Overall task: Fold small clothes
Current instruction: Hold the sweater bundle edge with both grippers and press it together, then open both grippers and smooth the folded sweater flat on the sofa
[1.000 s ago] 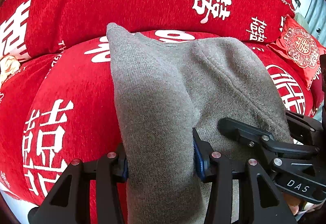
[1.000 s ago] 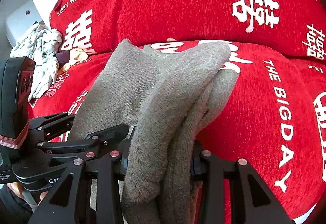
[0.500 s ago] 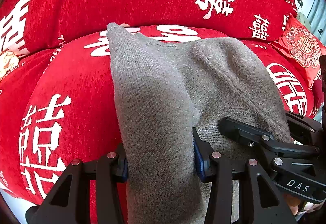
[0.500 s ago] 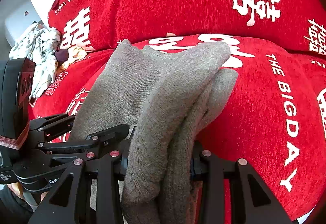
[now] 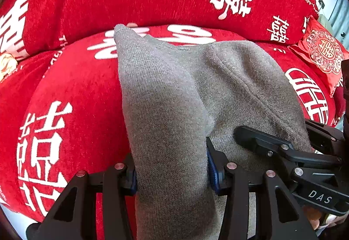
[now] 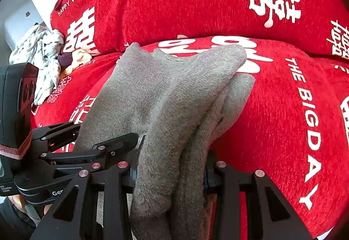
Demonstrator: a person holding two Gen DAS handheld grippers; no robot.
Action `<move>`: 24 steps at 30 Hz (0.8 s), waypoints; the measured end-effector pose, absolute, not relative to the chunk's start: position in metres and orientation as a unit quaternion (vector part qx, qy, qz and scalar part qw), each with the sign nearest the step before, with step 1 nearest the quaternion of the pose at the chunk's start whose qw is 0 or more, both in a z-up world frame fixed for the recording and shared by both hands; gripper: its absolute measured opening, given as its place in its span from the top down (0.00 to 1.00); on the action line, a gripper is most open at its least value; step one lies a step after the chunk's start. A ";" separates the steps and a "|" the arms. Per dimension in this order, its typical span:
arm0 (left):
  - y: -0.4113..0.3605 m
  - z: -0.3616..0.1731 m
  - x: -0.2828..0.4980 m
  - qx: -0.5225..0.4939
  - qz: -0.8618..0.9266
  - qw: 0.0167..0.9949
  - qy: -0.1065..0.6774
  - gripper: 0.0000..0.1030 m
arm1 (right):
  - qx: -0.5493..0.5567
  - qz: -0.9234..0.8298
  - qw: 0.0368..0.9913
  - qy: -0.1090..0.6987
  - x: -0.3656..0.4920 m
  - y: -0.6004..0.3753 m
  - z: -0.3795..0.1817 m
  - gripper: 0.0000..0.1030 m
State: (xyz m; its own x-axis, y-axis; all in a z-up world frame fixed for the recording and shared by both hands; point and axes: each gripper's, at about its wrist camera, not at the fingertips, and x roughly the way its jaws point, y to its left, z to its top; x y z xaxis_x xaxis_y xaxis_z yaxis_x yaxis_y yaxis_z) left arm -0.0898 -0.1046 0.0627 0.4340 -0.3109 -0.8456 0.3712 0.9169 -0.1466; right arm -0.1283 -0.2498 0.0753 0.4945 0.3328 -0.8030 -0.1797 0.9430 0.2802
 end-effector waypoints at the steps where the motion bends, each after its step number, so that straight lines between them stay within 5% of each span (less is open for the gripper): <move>1: -0.104 0.058 -0.088 0.029 -0.201 0.844 0.496 0.50 | 0.080 0.147 0.858 0.485 -0.127 -0.251 0.069 0.59; 4: -0.096 0.052 -0.085 0.010 -0.209 0.843 0.496 0.41 | 0.102 0.147 0.852 0.492 -0.124 -0.260 0.058 0.56; 8: -0.086 0.047 -0.082 0.001 -0.203 0.844 0.496 0.19 | 0.147 0.157 0.838 0.502 -0.119 -0.280 0.044 0.41; 24: -0.064 0.071 -0.012 -0.002 -0.134 0.862 0.490 0.19 | 0.138 0.177 0.869 0.441 -0.089 -0.283 0.092 0.35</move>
